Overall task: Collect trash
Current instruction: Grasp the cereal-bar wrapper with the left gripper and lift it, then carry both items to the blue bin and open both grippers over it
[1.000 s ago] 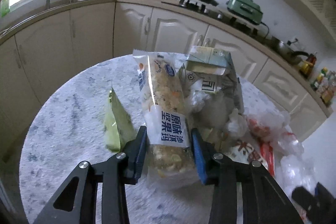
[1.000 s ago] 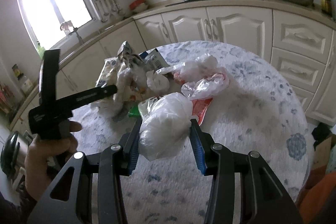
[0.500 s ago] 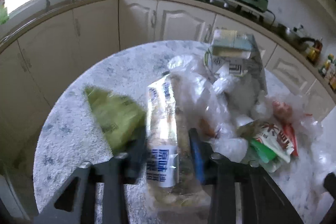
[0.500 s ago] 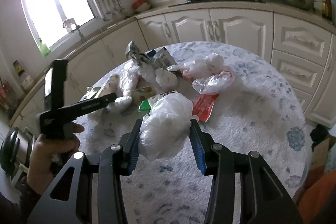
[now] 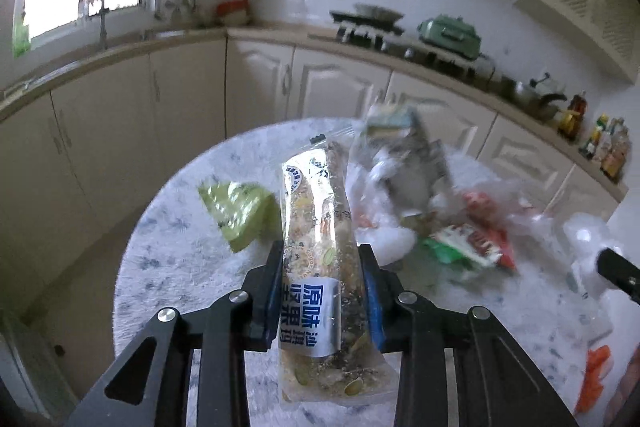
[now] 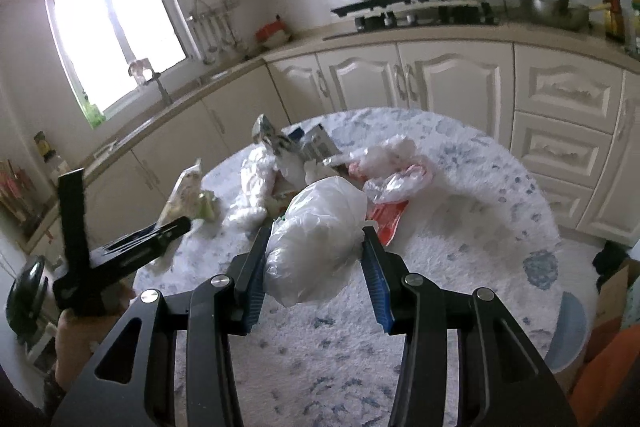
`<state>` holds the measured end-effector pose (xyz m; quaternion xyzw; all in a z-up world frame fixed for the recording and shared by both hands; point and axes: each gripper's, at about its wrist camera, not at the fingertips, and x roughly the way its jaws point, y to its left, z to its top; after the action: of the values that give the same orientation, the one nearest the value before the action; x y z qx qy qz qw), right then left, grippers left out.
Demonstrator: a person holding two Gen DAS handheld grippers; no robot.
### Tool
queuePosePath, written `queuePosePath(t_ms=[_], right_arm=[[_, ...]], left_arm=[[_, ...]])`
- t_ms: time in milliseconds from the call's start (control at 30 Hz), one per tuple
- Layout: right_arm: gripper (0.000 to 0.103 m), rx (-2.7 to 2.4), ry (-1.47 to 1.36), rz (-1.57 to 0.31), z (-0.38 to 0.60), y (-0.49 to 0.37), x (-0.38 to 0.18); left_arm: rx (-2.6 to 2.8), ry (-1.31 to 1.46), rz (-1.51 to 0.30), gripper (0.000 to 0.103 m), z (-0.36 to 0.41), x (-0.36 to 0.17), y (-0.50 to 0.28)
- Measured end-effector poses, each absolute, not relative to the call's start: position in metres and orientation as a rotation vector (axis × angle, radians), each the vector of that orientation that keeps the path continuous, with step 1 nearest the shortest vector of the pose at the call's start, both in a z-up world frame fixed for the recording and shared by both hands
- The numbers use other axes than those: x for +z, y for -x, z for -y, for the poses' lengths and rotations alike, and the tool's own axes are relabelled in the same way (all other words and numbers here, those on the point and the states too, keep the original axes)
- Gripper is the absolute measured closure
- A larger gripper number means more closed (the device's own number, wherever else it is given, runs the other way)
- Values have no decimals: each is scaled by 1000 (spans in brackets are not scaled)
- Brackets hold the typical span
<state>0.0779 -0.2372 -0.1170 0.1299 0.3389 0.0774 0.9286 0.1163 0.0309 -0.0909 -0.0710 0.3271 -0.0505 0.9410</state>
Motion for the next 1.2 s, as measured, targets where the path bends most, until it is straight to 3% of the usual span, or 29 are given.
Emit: queuePosePath(t_ms=[300, 667, 900, 1200], right_arm=[[59, 92, -274, -597, 279, -53, -90], [59, -215, -325, -547, 419, 3, -78], [59, -413, -418, -620, 521, 33, -125], [59, -480, -587, -753, 612, 32, -216]], left_arm=[[-228, 98, -536, 72, 22, -41, -68], [-620, 6, -545, 72, 183, -21, -65], [-811, -56, -732, 72, 298, -59, -95], [-901, -204, -1060, 72, 451, -161, -155]])
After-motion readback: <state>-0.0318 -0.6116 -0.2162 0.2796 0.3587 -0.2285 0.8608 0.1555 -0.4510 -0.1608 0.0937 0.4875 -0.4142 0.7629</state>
